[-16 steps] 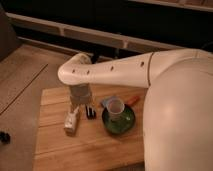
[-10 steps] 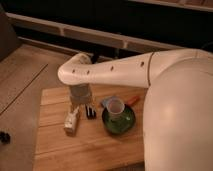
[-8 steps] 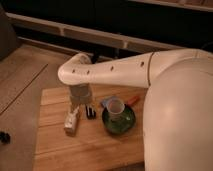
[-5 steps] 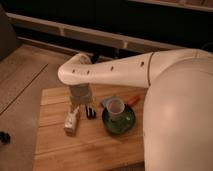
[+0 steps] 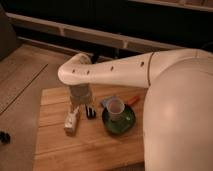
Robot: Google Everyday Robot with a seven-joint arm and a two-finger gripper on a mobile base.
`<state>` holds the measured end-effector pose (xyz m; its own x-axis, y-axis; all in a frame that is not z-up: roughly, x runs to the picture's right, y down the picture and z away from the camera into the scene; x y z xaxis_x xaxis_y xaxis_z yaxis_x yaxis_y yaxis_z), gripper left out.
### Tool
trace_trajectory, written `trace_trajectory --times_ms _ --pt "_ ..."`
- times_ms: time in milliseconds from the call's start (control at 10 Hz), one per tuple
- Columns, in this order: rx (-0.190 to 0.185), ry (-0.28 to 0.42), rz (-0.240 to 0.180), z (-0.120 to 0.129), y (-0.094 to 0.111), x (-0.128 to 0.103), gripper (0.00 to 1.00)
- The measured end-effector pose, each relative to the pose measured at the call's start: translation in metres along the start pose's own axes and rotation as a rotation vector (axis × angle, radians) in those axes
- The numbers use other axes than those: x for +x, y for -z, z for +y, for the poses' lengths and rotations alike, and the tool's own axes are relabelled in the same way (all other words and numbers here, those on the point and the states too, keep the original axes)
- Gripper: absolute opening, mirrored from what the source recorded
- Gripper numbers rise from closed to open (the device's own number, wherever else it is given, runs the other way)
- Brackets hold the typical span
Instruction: Place the eraser in the ceramic cup
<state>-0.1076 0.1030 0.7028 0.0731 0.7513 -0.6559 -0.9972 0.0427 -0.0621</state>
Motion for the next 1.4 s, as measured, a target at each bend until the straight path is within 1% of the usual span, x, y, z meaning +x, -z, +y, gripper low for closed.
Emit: trace_trajectory --times_ms 300,400,500,600,700,800,1000,1100,1400 --pt "0.002 0.001 -0.002 0.0 0.0 0.0 0.65" --pt "0.007 0.007 -0.011 -0.001 0.002 -0.002 0.65" --pt "0.022 0.024 -0.042 -0.002 0.008 -0.009 0.65" --pt "0.052 0.071 -0.107 -0.004 0.023 -0.025 0.65" --pt "0.081 0.125 -0.182 -0.004 0.042 -0.044 0.65" --pt "0.113 0.209 -0.279 0.002 0.071 -0.069 0.65" --pt "0.136 0.333 -0.418 0.025 0.113 -0.102 0.65" --pt "0.146 0.353 -0.442 0.028 0.121 -0.108 0.65" --pt "0.147 0.351 -0.445 0.025 0.121 -0.109 0.65"
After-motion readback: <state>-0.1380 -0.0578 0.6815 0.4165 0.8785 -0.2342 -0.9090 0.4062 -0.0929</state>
